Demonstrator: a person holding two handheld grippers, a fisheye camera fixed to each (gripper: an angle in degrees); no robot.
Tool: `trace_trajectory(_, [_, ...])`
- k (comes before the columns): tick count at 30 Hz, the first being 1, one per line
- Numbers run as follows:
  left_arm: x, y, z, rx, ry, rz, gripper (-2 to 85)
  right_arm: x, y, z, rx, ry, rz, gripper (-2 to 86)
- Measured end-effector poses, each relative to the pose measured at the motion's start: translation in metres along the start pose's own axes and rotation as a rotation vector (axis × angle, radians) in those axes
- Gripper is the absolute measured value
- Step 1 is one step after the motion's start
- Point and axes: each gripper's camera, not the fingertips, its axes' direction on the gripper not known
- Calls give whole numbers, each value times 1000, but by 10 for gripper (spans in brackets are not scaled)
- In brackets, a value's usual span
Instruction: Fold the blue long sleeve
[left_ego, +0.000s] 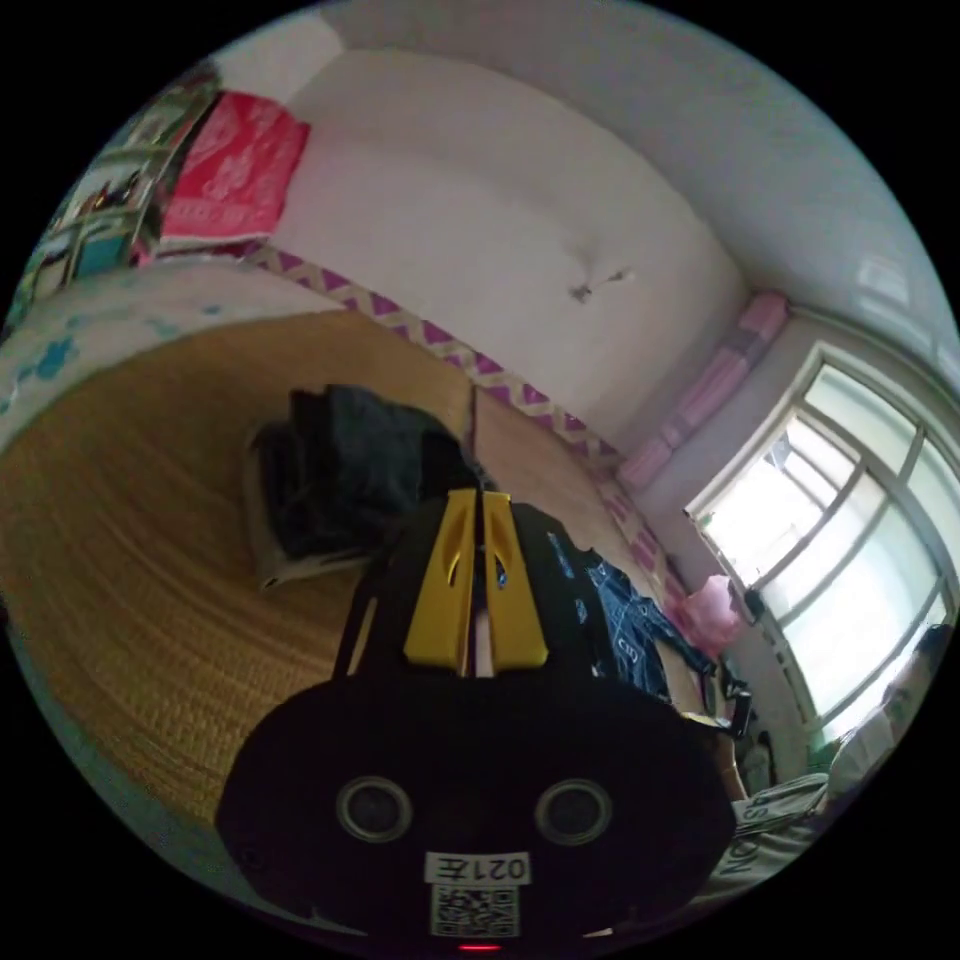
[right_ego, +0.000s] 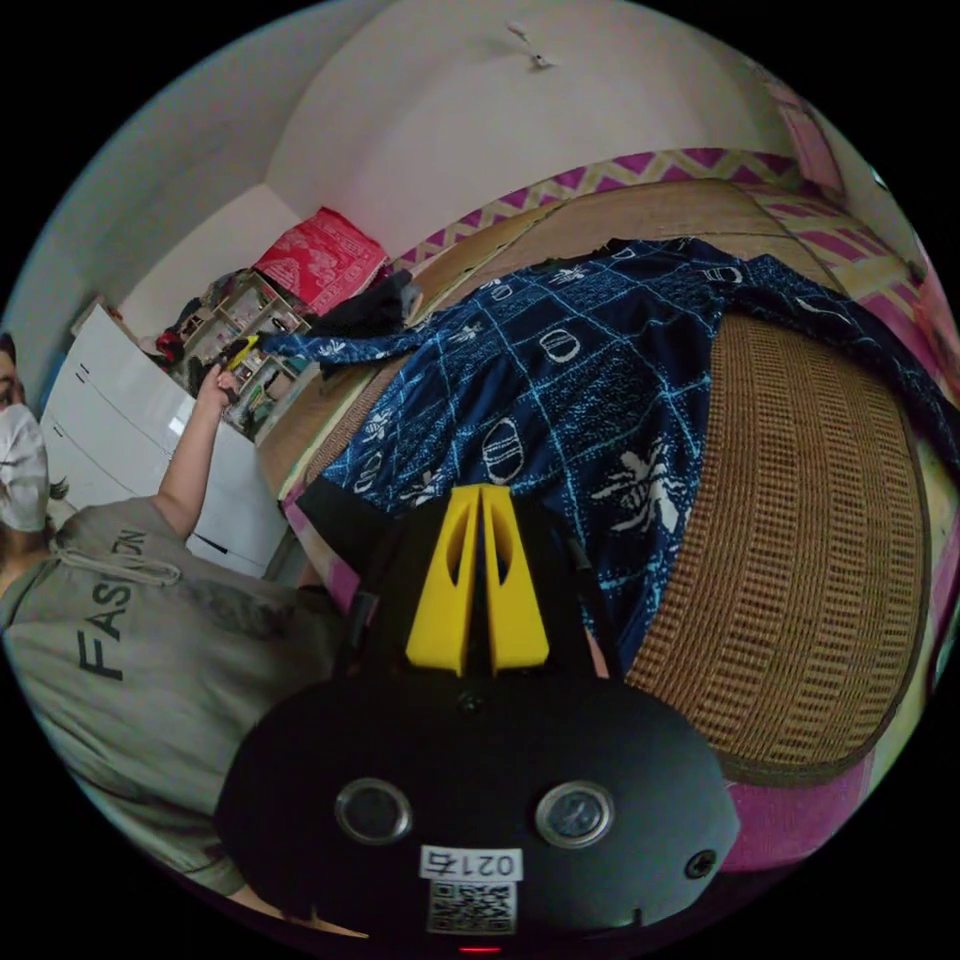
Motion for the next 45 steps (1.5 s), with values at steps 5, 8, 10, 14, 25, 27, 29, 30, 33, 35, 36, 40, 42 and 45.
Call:
trace_trajectory(5, [163, -24, 76, -68, -24, 201, -10, 23, 21, -16, 38, -72, -19, -6])
trace_trajectory(8, [257, -23, 143, -115, -28, 312, -10, 41, 38, -30, 69, -106, -18, -6])
trace_trajectory(10, [308, -18, 188, -149, -17, 364, -10, 53, 50, -38, 86, -124, -6, -6])
trace_trajectory(14, [405, 4, 298, -239, 23, 441, -10, 81, 79, -56, 109, -169, 21, -6])
trace_trajectory(25, [536, 101, 554, -450, 8, 529, -10, 145, 149, -102, 216, -202, 140, -6])
trace_trajectory(27, [562, 131, 600, -506, 57, 565, -10, 157, 161, -106, 225, -199, 169, -6])
trace_trajectory(29, [582, 155, 633, -552, 67, 609, -10, 166, 168, -108, 230, -202, 189, -6])
trace_trajectory(30, [595, 170, 651, -575, 64, 640, -10, 171, 172, -109, 232, -204, 200, -6])
trace_trajectory(33, [620, 206, 693, -637, 48, 712, -10, 181, 180, -111, 243, -204, 225, -6])
trace_trajectory(35, [631, 224, 711, -653, 38, 743, -10, 186, 184, -114, 252, -207, 236, -6])
trace_trajectory(36, [637, 236, 722, -674, 36, 758, -9, 188, 185, -116, 258, -206, 241, -6])
trace_trajectory(40, [648, 271, 751, -710, 34, 784, -8, 196, 187, -120, 267, -206, 252, -6])
trace_trajectory(42, [648, 300, 774, -776, 67, 806, -4, 200, 185, -121, 263, -203, 254, -5])
trace_trajectory(45, [636, 335, 799, -869, 84, 824, 28, 201, 178, -122, 254, -197, 245, -4])
